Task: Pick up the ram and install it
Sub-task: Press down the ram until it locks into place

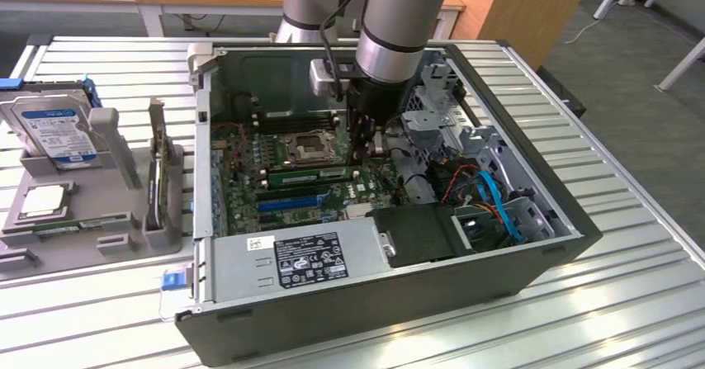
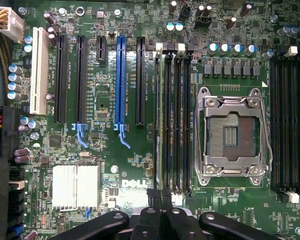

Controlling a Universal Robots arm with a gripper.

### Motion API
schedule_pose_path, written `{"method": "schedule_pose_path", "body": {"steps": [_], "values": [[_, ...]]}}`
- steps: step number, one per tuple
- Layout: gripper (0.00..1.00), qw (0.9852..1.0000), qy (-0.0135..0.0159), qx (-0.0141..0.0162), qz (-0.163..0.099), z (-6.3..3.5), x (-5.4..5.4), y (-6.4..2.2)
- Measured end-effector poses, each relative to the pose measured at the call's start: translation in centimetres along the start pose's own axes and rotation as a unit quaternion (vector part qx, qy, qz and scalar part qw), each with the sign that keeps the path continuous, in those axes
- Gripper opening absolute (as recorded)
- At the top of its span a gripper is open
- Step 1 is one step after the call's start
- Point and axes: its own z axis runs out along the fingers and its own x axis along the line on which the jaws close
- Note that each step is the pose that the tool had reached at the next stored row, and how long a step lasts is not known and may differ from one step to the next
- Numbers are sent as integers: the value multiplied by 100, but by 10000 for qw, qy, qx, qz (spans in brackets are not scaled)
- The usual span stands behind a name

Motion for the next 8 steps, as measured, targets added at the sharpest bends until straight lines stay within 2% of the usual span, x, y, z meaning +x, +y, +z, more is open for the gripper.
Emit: {"method": "schedule_pose_path", "body": {"steps": [8], "values": [[10, 10000, -3, 0, 0, 22, 1, -1]]}}
